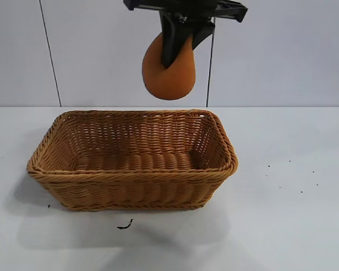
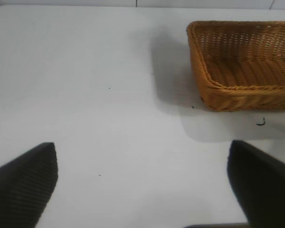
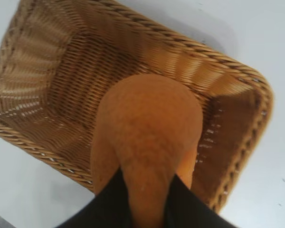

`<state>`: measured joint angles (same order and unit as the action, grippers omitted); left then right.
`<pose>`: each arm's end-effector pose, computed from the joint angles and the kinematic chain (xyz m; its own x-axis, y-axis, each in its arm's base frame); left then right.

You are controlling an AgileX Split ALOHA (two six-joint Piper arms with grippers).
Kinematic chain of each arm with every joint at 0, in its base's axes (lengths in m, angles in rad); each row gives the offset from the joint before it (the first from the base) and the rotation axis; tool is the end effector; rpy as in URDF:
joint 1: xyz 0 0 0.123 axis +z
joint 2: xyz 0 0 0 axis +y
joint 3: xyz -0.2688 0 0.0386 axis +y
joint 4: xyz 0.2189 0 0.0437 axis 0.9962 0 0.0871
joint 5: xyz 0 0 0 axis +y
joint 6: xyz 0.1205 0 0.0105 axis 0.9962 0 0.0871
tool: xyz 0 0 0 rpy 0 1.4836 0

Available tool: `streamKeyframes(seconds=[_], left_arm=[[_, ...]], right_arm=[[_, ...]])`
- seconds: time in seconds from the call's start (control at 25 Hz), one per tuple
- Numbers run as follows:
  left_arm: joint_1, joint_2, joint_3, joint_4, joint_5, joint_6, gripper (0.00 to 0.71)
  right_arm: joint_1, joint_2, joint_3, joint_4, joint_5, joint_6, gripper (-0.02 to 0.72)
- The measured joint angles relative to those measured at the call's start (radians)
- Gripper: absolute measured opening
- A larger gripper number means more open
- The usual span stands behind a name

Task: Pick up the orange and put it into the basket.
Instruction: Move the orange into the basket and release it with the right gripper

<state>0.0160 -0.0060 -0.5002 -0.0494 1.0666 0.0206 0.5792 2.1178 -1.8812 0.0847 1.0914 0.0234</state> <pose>0.0089 -0.0051 0.2493 -0.4553 -0.0106 -0.8903 0.0210 0.9995 -0.0226 0.3591 0.2457 0.2096 -0.8252 -0.4652 -0.3204 -0.5157 0.8519 0.0912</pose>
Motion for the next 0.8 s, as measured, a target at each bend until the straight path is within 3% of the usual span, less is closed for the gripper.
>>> streamKeyframes(seconds=[0.28,0.52,0.6,0.72,0.8], left_arm=[[0.000,0.000,0.000,0.000,0.000,0.000,0.696],[0.000,0.000,0.000,0.000,0.000,0.000,0.696],[0.000,0.000,0.000,0.000,0.000,0.000,0.696],[0.000,0.000,0.000,0.000,0.000,0.000,0.696],[0.000,0.000,0.000,0.000,0.000,0.000,0.696]], right_arm=[[0.000,0.142,0.000,0.034,-0.099,0.000,0.043],[0.000,0.183,0.000,0.055,-0.113,0.000,0.068],[0.000,0.183,-0.009,0.055,-0.106,0.001,0.176],[0.000,0.183,-0.054,0.051,-0.067,0.001,0.449],[0.000,0.183,-0.109,0.042,-0.021,0.001,0.556]])
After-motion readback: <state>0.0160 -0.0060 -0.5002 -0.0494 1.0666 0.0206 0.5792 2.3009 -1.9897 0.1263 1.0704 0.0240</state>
